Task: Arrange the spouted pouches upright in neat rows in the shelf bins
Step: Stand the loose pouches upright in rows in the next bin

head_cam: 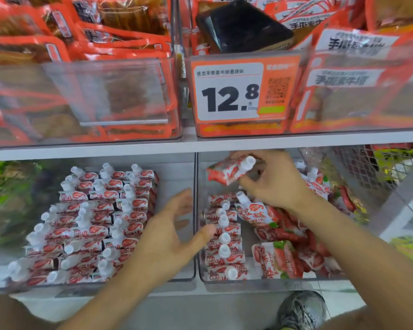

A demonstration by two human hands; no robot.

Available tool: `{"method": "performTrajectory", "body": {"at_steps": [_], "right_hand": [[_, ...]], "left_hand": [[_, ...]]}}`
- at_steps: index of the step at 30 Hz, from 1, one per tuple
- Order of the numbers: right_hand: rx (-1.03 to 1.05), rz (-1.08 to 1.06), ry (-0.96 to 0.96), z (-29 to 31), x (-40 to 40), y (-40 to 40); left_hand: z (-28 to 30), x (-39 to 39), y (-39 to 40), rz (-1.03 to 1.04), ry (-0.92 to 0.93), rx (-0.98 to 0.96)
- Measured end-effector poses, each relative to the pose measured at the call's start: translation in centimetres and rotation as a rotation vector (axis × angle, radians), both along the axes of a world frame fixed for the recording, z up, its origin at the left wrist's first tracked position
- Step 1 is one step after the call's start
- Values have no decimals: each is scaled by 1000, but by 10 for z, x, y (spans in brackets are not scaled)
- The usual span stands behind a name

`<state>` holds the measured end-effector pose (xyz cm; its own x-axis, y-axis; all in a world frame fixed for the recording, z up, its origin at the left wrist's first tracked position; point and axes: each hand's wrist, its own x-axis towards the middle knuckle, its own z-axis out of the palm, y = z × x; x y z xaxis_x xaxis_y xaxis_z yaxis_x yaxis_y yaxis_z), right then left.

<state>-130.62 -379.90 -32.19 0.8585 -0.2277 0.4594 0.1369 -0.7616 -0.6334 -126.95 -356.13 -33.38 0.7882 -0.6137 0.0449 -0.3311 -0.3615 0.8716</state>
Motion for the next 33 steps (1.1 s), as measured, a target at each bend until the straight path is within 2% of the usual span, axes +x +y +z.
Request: {"method": "performTrajectory", "body": {"at_steps": [2,5,8,11,18,23,27,33], "right_hand": [[-127,-85,133,1,14,-6],[-279,104,478,-6,41,-14],[-389,181,757,-20,63,-22],[-348,231,787,-21,73,-29],[-247,393,996,-9,79,-42],[0,464,963,-20,78,-31],[-28,494,978,-21,74,-35],[-143,424,1011,-26,76,-26]], "left_hand": [[-3,-2,1,-11,42,-52],[-4,-1,1,-11,81,-86],[-8,1,4,-13,116,-115],[-13,5,6,-18,129,-120],[-13,8,6,-29,121,-125],[-14,9,5,-37,93,-111],[-14,11,6,-31,63,-86],[-14,10,6,-24,55,-76]]}}
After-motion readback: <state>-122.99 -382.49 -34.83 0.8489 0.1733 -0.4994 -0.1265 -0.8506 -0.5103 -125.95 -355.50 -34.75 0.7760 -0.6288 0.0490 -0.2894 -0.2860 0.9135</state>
